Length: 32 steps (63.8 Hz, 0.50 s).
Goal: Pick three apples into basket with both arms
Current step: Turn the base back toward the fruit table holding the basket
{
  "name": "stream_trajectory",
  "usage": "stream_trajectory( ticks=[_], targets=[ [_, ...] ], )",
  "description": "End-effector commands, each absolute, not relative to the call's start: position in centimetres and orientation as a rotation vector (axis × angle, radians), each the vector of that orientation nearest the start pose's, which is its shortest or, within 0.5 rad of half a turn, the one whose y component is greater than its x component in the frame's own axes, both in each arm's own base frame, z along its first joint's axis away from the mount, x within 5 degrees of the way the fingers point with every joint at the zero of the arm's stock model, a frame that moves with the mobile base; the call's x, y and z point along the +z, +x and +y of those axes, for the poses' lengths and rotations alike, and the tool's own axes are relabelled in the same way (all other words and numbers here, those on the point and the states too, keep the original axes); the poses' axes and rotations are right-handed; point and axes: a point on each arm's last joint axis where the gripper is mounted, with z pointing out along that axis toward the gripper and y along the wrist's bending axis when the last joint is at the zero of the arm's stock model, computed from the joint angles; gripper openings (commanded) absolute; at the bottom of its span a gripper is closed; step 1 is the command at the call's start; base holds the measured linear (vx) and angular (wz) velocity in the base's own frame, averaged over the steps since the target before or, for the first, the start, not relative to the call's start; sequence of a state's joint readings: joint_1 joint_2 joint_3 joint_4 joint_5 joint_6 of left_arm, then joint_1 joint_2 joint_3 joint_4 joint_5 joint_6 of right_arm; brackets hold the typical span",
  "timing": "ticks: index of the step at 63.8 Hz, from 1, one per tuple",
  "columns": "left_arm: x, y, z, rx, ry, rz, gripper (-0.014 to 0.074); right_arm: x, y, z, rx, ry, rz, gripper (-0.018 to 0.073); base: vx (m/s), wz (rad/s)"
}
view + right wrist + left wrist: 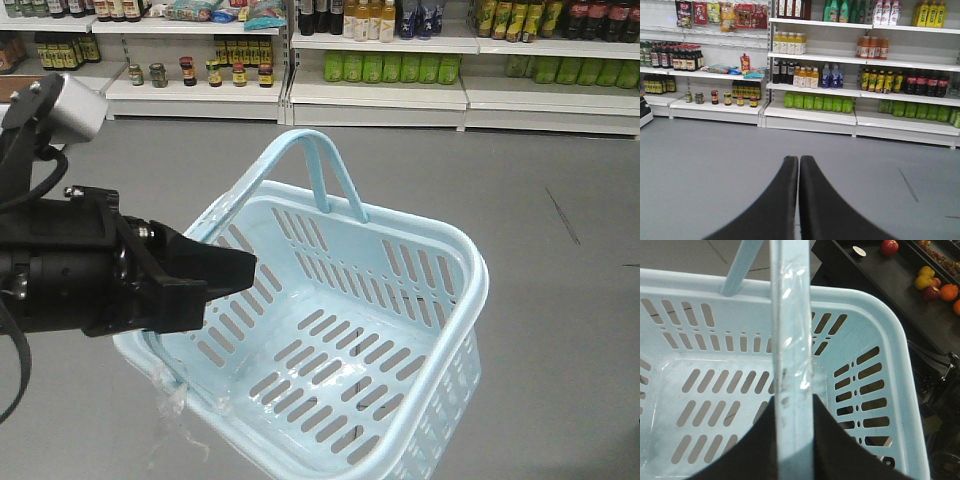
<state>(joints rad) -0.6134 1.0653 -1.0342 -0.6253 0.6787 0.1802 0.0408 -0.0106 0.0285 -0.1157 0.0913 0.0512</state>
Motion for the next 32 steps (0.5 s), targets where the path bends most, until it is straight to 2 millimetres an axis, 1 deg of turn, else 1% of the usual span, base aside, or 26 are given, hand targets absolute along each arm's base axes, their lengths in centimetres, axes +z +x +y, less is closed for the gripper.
stream_trajectory(
  ticks=[1, 32],
  targets=[
    [40.32, 15.75, -15.17, -1.004, 0.476, 2.018, -0.0008, 19.82, 5.65, 0.17, -0.039, -0.086, 1.524, -0.0001, 0.21, -0.11],
    [40.32, 15.75, -15.17, -1.004, 0.476, 2.018, -0.0008, 19.82, 5.65, 0.17, -0.039, -0.086, 1.524, -0.0001, 0.21, -0.09]
  ],
)
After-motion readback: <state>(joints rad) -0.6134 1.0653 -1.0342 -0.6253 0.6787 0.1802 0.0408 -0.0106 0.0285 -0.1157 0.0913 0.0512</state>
